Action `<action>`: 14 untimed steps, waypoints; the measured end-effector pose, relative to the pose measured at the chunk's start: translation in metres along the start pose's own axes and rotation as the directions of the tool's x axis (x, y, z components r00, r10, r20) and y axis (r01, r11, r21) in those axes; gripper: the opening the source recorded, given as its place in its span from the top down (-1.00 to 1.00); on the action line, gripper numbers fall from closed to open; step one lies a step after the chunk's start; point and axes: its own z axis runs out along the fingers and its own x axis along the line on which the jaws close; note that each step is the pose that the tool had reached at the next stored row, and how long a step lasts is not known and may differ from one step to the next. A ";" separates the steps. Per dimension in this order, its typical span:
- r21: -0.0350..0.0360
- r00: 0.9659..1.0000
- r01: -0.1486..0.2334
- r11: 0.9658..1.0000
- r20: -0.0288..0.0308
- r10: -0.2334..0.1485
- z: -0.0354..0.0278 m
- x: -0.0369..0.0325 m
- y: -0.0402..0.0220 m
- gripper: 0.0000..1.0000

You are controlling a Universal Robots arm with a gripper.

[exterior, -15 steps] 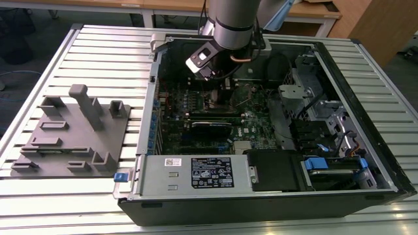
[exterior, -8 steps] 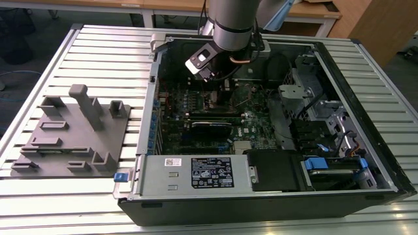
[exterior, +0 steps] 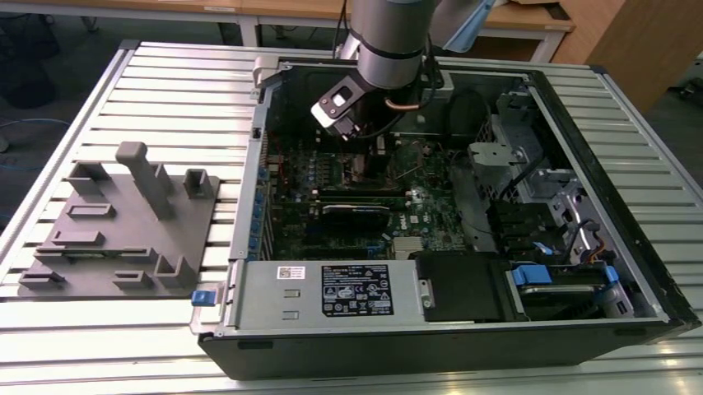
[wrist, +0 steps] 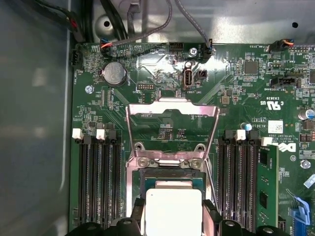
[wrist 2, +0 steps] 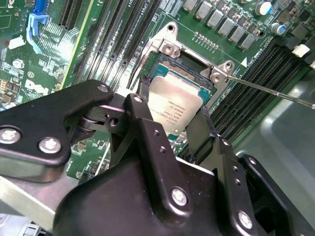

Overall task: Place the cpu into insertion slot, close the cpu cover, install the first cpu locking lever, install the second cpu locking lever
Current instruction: 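Place the cpu into insertion slot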

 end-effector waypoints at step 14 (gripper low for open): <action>0.000 1.000 0.000 1.000 0.000 0.000 0.0084 0.0015 0.0001 -0.08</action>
